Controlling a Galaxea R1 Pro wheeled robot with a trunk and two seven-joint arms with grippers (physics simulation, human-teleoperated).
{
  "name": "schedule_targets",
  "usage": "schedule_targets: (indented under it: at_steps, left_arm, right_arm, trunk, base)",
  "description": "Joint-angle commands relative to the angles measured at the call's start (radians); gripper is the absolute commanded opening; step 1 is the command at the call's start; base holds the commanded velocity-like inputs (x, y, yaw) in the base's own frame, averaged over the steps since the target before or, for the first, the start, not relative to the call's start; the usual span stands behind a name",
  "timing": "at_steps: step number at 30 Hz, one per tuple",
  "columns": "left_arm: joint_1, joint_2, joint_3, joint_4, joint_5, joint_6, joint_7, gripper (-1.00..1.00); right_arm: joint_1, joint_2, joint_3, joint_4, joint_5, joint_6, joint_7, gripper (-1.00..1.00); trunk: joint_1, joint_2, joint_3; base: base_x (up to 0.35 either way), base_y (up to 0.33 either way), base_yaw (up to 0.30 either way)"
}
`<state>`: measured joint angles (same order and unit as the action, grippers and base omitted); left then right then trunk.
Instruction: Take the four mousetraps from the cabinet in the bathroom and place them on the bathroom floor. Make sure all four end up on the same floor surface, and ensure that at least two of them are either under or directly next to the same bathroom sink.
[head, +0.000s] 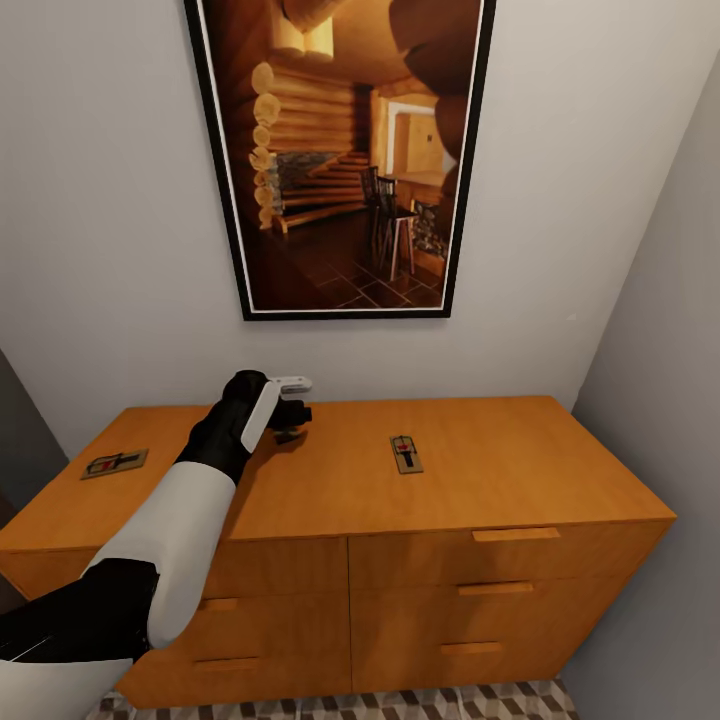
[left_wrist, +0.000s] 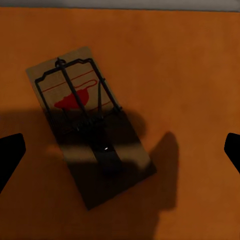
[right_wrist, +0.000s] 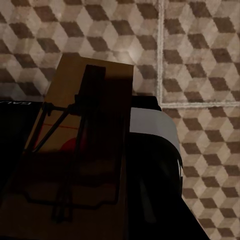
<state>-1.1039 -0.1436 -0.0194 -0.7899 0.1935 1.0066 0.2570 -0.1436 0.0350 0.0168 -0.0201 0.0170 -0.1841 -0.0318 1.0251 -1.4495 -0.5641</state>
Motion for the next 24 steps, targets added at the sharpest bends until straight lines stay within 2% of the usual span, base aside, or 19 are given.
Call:
schedule_targets:
  at_steps: [1,13,24]
  left_arm:
    - [-0.001,0.0,-0.002,-0.001,0.01,0.003,0.01,1.0]
    - [-0.001,0.0,-0.002,0.0,0.01,0.003,0.01,1.0]
    - [-0.001,0.001,-0.002,0.0,0.01,0.003,0.01,1.0]
  right_arm:
    - [-0.001,0.0,0.002,0.001,0.002,-0.003,-0.006,-1.0]
    - [-0.001,0.0,0.002,0.002,0.001,-0.005,-0.005,-1.0]
    - [-0.001,0.0,0.002,0.002,0.001,-0.005,-0.005,-1.0]
  trunk:
    - [0.0,-0.001,-0.001]
    - [0.0,-0.001,-0.002]
    - [0.0,-0.001,-0.015]
  base:
    - [0.002,0.0,0.0]
    - [0.0,0.0,0.0]
    - [0.0,0.0,0.0]
